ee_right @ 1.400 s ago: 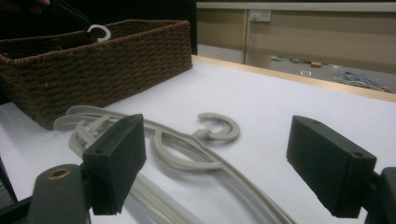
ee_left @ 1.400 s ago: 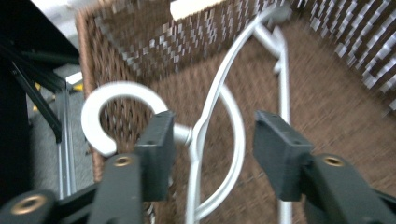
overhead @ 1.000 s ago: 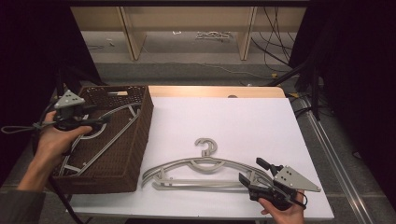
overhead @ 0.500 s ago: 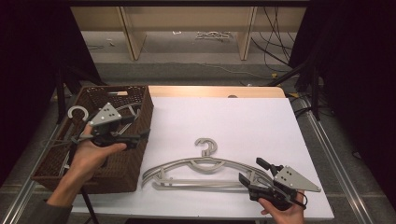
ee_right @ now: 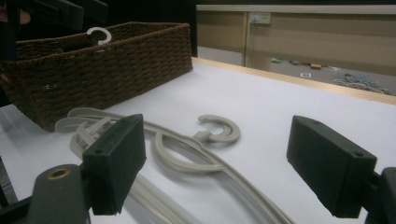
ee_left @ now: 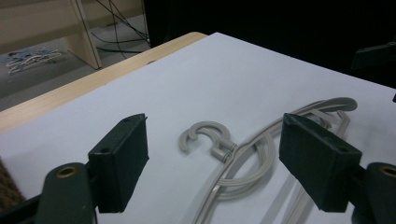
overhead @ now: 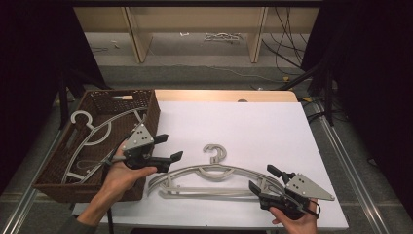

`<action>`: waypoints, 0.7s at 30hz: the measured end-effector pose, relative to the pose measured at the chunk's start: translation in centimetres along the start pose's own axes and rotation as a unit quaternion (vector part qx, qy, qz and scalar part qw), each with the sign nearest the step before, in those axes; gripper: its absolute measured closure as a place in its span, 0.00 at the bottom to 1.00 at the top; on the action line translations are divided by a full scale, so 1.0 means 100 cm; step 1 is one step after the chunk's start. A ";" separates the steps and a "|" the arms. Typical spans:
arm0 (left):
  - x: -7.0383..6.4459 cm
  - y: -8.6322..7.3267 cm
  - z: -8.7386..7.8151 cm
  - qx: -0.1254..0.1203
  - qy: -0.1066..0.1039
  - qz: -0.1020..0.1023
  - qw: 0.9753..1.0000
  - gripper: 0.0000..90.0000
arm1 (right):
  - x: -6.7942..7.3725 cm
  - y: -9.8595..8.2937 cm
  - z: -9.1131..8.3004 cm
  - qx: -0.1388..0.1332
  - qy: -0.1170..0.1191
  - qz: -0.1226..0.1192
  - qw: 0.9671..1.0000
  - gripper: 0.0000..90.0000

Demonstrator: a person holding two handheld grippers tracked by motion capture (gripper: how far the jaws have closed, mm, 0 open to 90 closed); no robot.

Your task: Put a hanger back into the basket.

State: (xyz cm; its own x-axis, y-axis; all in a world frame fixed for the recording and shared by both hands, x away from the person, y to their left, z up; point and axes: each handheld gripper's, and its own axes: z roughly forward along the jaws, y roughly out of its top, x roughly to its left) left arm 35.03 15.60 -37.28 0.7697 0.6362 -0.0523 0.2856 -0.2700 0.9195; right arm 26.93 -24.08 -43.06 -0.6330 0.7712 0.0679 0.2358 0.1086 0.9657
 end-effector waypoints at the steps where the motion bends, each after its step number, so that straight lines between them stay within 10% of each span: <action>1: -0.001 -0.002 0.002 -0.004 -0.003 -0.001 1.000 0.26 | 0.000 0.000 0.000 0.002 0.002 -0.001 1.000 0.23; 21: -0.028 -0.026 0.006 -0.067 0.003 0.000 0.998 0.20 | -0.001 -0.001 0.001 -0.003 0.006 0.000 1.000 0.23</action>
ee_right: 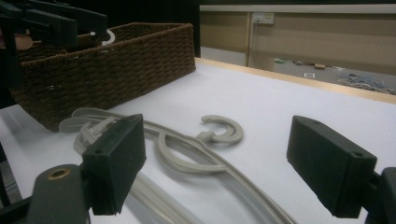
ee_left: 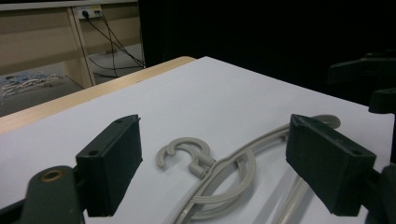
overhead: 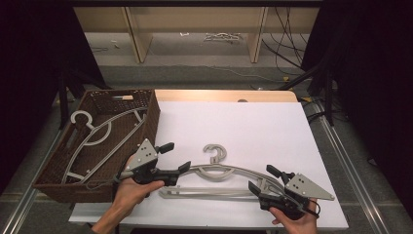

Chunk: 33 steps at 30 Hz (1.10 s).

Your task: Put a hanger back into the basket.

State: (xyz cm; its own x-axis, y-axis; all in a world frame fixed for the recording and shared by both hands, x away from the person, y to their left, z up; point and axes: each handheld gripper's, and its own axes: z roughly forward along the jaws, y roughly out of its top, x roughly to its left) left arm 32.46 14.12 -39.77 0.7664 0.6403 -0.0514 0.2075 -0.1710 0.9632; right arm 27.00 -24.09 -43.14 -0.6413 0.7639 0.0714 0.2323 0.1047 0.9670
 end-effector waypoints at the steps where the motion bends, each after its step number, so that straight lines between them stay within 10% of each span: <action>1: -0.001 -0.001 0.000 0.001 0.002 0.002 1.000 0.20 | 0.000 0.000 0.001 -0.006 -0.001 0.001 1.000 0.23; 22: -0.006 -0.020 0.020 0.076 -0.013 0.025 0.997 0.21 | 0.000 -0.001 -0.002 0.001 0.007 0.003 1.000 0.23; 33: -0.007 -0.021 0.038 0.127 -0.026 0.048 0.990 0.23 | 0.003 0.000 0.002 -0.001 0.012 -0.004 1.000 0.23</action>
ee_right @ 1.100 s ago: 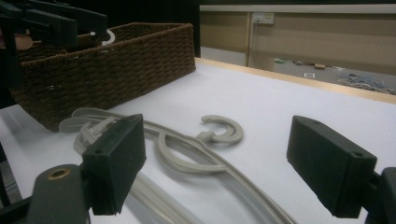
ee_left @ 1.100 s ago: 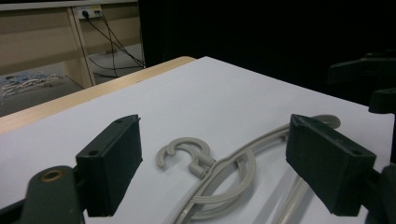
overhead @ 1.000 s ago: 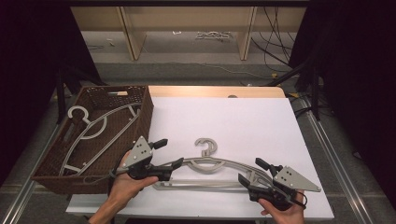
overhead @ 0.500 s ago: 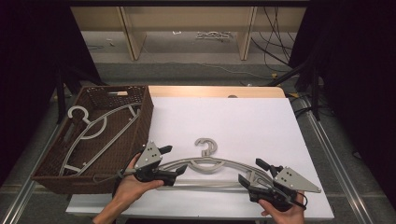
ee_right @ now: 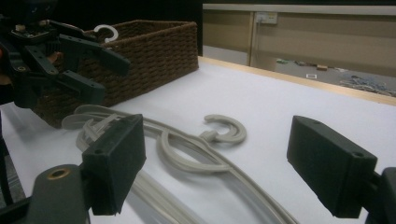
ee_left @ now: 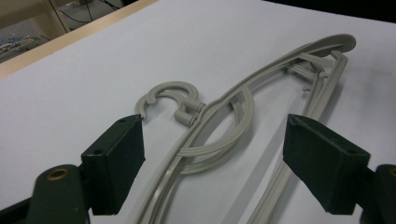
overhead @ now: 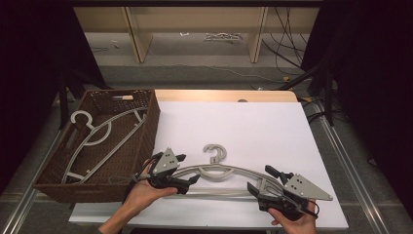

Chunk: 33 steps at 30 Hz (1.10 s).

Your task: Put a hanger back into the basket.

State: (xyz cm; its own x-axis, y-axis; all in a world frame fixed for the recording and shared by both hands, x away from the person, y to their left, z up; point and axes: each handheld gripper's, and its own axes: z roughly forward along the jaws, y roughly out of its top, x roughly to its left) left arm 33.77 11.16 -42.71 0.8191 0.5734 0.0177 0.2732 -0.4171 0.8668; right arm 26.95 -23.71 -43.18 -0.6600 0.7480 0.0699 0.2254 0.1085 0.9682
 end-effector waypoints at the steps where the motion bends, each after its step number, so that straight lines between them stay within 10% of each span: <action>1: 0.001 0.001 0.005 0.010 0.000 -0.008 1.000 0.23 | 0.000 0.001 -0.002 0.006 -0.007 -0.004 1.000 0.23; 22: 0.013 0.021 0.061 0.103 -0.011 0.032 0.994 0.28 | 0.000 0.001 -0.001 0.006 -0.003 -0.009 1.000 0.23; 33: 0.020 0.032 0.090 0.172 -0.027 0.063 0.983 0.32 | 0.000 0.001 -0.001 0.009 0.000 -0.007 1.000 0.23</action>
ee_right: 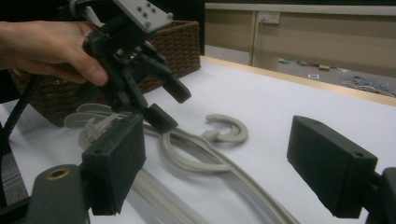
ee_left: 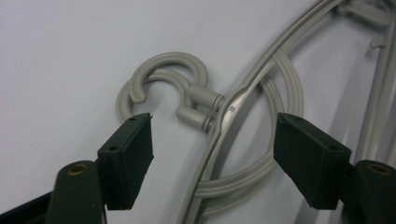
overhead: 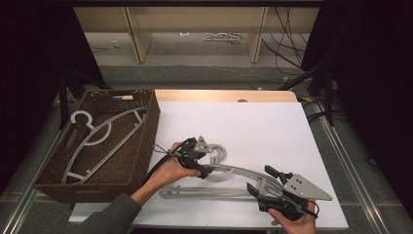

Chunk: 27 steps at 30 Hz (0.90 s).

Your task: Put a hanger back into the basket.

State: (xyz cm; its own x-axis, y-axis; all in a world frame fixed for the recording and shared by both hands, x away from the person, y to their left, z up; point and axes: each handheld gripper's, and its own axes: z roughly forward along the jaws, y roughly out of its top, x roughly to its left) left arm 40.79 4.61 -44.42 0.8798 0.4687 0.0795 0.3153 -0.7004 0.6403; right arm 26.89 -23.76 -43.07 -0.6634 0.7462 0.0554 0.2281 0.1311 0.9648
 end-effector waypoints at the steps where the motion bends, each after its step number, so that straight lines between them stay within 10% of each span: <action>1: 0.001 0.001 0.003 0.005 -0.006 0.002 1.000 0.31 | 0.000 0.000 0.001 -0.004 0.005 0.005 1.000 0.23; 27: 0.017 0.002 0.041 0.072 -0.048 0.001 0.996 0.62 | 0.000 0.000 0.002 -0.001 0.007 0.003 1.000 0.23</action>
State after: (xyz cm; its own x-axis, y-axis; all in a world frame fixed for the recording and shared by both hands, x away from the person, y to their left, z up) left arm 43.81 3.07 -47.28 0.9079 0.4192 0.0029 0.3556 -0.7739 0.5241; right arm 26.97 -23.63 -43.13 -0.6722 0.7376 0.0640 0.2307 0.1265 0.9648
